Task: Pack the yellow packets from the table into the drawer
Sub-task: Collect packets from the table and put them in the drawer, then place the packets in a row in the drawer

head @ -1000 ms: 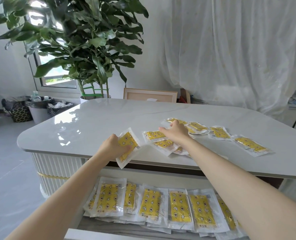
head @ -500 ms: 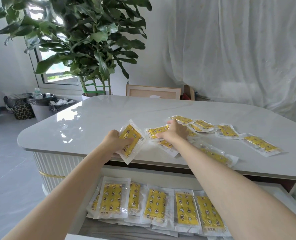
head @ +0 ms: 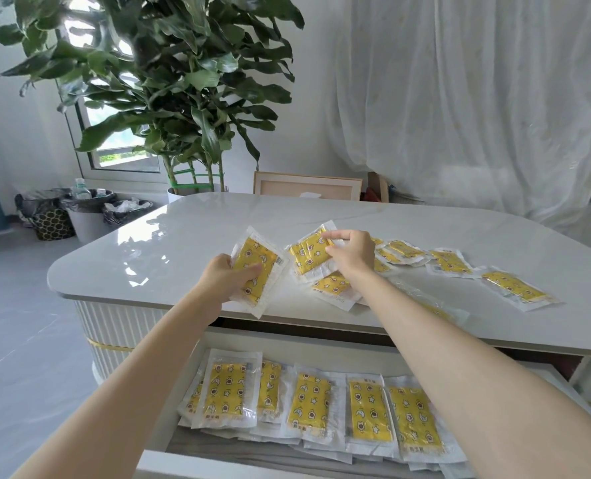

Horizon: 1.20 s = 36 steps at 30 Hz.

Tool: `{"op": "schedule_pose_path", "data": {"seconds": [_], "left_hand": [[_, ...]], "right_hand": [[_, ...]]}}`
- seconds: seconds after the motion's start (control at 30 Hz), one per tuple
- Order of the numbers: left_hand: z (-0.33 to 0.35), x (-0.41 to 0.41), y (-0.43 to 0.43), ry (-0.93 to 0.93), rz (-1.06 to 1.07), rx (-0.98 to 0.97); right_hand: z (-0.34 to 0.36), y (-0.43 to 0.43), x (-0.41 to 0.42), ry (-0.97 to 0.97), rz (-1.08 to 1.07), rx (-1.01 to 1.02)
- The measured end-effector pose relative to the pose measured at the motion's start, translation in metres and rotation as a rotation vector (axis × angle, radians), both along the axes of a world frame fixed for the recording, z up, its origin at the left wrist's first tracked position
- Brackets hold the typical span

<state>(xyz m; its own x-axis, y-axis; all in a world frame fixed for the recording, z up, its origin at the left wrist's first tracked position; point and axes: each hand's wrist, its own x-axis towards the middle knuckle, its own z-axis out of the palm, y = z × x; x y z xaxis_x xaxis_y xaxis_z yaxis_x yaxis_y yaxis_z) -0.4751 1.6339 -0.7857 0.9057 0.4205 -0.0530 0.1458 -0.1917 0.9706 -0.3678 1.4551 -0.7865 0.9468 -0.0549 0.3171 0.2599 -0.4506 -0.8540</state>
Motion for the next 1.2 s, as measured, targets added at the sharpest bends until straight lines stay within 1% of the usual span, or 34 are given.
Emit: {"op": "schedule_pose_path", "data": {"seconds": [0.13, 0.23, 0.3, 0.37, 0.47, 0.5, 0.63, 0.73, 0.83, 0.93, 1.07, 1.2], "left_hand": [[0.003, -0.011, -0.004, -0.076, -0.020, -0.149], [0.007, -0.020, -0.008, -0.102, -0.027, -0.194], [0.009, -0.026, -0.009, -0.092, -0.025, -0.195], [0.011, -0.032, -0.008, -0.053, -0.014, -0.238], [0.011, -0.044, -0.002, 0.020, -0.066, -0.317], [0.009, -0.049, -0.001, 0.044, -0.092, -0.300], [0.000, -0.067, 0.000, 0.181, -0.256, -0.116], [-0.007, -0.077, -0.005, 0.270, -0.401, -0.028], [-0.013, -0.083, -0.016, 0.334, -0.495, 0.030], [-0.026, -0.083, -0.031, 0.397, -0.485, 0.108], [-0.051, -0.075, -0.053, 0.490, -0.509, 0.188], [-0.071, -0.063, -0.073, 0.535, -0.484, 0.106]], "right_hand": [[0.012, 0.001, -0.013, -0.077, 0.036, 0.116], [0.024, -0.001, -0.023, -0.100, 0.082, 0.214], [0.028, -0.001, -0.029, -0.077, 0.122, 0.256], [0.030, -0.005, -0.038, -0.031, 0.191, 0.280], [0.032, -0.015, -0.053, 0.031, 0.331, 0.242], [0.031, -0.021, -0.059, 0.037, 0.373, 0.204], [0.023, -0.042, -0.078, 0.037, 0.455, 0.017], [0.015, -0.055, -0.092, 0.036, 0.490, -0.089], [0.004, -0.067, -0.108, 0.052, 0.524, -0.176], [-0.012, -0.081, -0.119, 0.099, 0.524, -0.239], [-0.036, -0.107, -0.124, 0.232, 0.474, -0.239], [-0.059, -0.136, -0.122, 0.365, 0.393, -0.261]]}}
